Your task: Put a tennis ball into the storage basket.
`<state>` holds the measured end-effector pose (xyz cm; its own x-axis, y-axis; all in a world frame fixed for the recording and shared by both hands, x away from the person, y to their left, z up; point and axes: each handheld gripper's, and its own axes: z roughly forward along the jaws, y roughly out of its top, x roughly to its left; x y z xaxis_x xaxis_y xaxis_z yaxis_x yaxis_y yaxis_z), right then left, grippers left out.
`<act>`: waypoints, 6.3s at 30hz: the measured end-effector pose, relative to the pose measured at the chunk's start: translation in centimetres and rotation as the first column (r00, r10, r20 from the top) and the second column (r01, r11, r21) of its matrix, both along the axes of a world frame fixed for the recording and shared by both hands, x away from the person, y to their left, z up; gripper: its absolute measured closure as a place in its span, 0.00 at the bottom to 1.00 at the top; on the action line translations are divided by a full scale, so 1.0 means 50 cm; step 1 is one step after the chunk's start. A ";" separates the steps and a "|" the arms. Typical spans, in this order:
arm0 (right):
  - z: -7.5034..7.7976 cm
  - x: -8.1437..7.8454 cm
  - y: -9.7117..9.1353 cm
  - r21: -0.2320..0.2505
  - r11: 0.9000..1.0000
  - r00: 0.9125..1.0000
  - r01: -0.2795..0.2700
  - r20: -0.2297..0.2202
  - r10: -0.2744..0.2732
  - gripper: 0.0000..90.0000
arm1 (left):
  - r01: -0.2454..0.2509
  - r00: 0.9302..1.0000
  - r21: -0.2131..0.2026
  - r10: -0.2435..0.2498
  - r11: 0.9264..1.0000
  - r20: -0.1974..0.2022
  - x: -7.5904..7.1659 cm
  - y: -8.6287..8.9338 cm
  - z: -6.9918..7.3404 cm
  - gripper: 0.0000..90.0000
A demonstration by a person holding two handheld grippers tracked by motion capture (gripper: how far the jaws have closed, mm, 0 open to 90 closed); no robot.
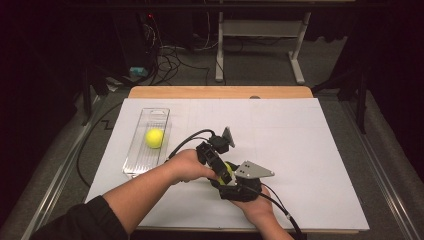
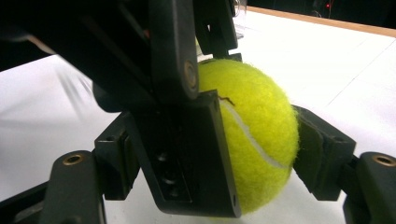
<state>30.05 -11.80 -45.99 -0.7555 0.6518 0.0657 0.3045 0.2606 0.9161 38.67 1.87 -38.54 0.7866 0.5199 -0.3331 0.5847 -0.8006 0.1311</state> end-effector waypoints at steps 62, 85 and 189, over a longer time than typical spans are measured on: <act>-0.005 0.002 -0.014 -0.031 0.999 0.999 0.038 0.031 -0.037 0.00 | -0.065 0.996 0.059 0.061 0.996 0.071 0.014 0.039 0.015 0.30; -0.011 0.016 -0.114 -0.060 0.985 0.985 0.160 0.067 -0.156 0.00 | -0.116 0.990 0.104 0.106 0.988 0.090 0.034 0.097 0.014 0.30; -0.012 -0.012 -0.277 -0.052 0.945 0.945 0.322 0.085 -0.317 0.00 | -0.375 0.924 0.189 0.351 0.907 0.148 0.087 0.369 0.121 0.30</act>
